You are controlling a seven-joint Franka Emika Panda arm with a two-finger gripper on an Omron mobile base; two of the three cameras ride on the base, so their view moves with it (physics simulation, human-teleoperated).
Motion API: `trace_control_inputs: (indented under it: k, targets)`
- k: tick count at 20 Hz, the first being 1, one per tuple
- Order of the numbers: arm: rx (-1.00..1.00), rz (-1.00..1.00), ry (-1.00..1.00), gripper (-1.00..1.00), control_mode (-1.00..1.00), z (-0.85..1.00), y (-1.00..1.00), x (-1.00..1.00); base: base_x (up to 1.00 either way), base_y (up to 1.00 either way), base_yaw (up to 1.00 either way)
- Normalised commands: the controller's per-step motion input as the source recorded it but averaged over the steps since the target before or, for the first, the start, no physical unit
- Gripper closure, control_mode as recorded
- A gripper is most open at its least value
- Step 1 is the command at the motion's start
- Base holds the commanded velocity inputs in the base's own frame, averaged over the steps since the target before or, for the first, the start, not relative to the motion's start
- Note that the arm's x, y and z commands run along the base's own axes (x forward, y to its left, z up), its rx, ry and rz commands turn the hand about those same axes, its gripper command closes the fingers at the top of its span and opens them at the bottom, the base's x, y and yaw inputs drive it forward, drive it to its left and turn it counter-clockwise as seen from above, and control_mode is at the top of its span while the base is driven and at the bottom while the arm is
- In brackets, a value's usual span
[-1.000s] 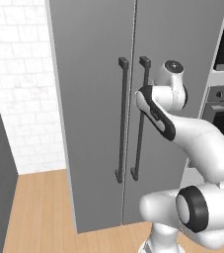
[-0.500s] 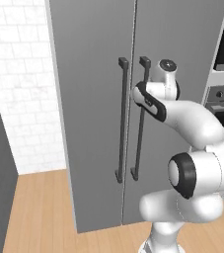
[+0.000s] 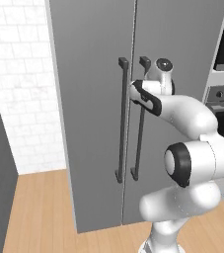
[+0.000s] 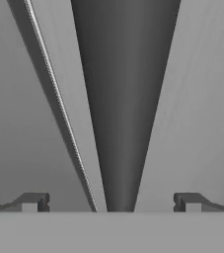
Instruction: Take the strawberry from the fridge and place it on top of the pancake, located on the dining counter.
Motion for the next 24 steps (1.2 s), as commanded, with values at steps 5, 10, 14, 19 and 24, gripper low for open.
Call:
trace_control_inputs:
  k: [5, 10, 14, 19, 24]
  targets:
    - [0.00, 0.01, -0.21, -1.00, -1.00, 0.00, -0.14, 0.36, 0.00, 0.00, 0.00]
    - [0.00, 0.01, -0.01, -1.00, -1.00, 0.00, -0.19, 0.52, 0.00, 0.00, 0.00]
    - [0.00, 0.00, -0.01, -1.00, -1.00, 0.00, -0.10, 0.37, 0.00, 0.00, 0.00]
    - [0.00, 0.00, 0.00, 1.00, -1.00, 0.00, 0.00, 0.09, 0.00, 0.00, 0.00]
    - [0.00, 0.00, 0.00, 1.00, -1.00, 0.00, -0.03, -0.09, 0.00, 0.00, 0.00]
